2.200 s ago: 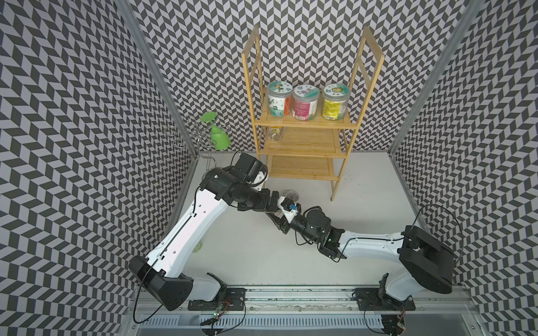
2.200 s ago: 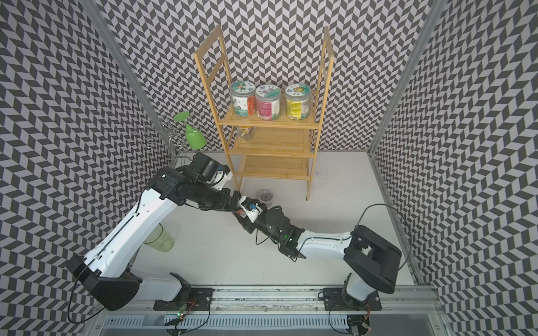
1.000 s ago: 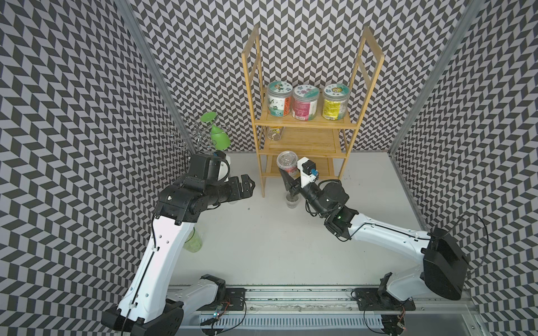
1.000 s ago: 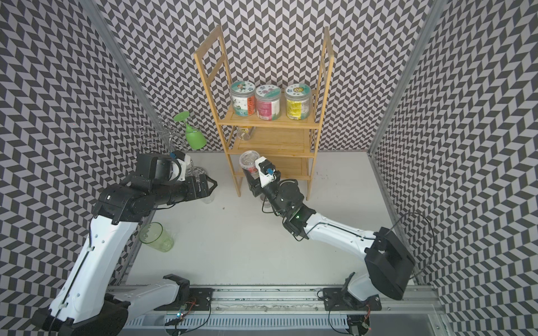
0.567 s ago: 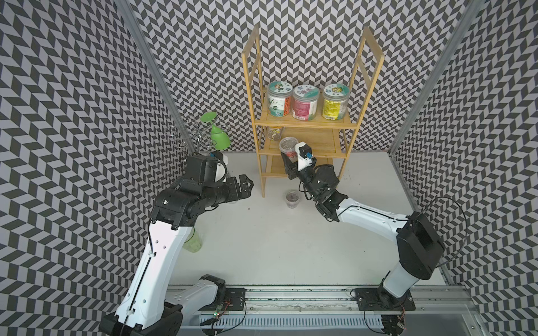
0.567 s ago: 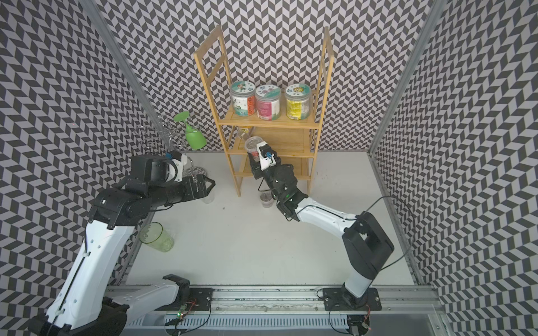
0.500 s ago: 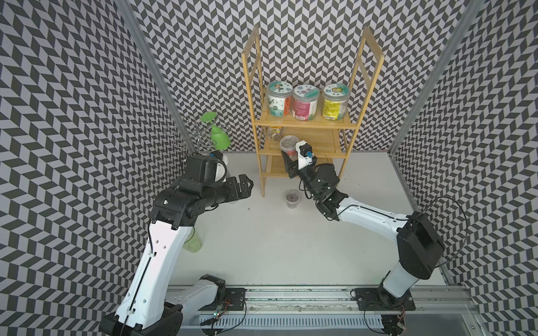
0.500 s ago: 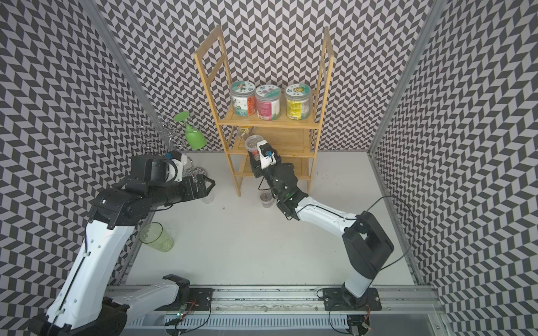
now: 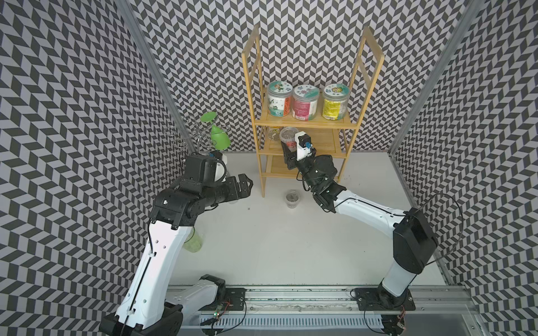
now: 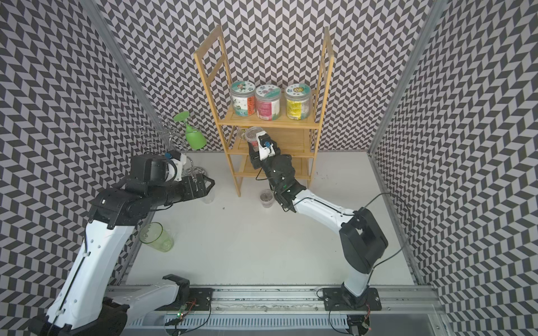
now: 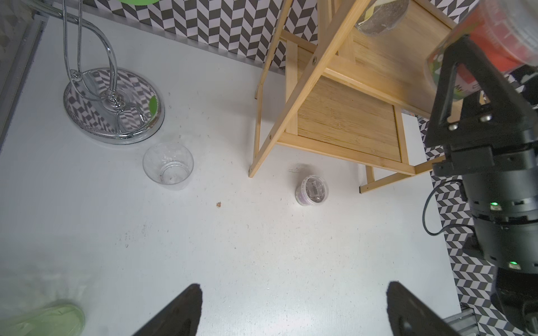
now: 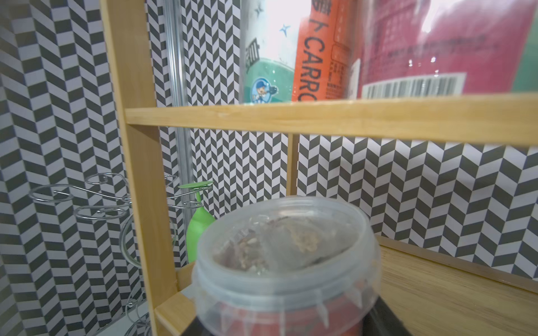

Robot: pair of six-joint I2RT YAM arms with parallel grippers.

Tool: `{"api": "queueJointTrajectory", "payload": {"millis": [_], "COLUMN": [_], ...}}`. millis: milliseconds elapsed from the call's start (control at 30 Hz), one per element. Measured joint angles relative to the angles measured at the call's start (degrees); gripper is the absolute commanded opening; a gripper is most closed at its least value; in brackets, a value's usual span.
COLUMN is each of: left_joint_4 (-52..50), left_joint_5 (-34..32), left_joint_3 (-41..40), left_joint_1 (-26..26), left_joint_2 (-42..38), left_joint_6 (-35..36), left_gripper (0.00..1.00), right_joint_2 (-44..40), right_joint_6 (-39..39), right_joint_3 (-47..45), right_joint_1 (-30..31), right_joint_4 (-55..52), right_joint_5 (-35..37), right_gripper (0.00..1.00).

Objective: Place the seed container on the shelf
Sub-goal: Place the seed jar on the shelf.

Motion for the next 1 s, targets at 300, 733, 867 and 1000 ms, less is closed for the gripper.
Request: {"api": "queueJointTrajectory", "payload": {"millis": [300,733,867,1000], "left_joint_4": [0.0,0.4,0.4,0.6], "left_joint_5": [0.0,0.0,0.0,0.1], "left_joint_3": [-0.6,-1.7,-1.7,-2.2], "left_joint_1": [0.2,0.2,0.2,0.2], "left_joint_2": [-0.2,-1.0,-1.1,-1.3], "left_joint_6": [0.0,0.0,0.0,0.0], "left_gripper": [1.00,0.99,1.00,1.00], "right_joint_2": [1.0,3.1,3.1,3.0], "right_joint_6": [0.7,1.7,2.2,2.1], "right_joint_3": [2.2,4.7,4.6,4.1], "right_joint_1": [-0.4,-1.0,-1.1,-1.1], "right_joint_4": [-2.6,-6.3,-6.6,-6.0], "right_joint_5": [2.4,5.7,6.3,6.5], "right_gripper": [0.61,0.67,0.69,0.71]}}
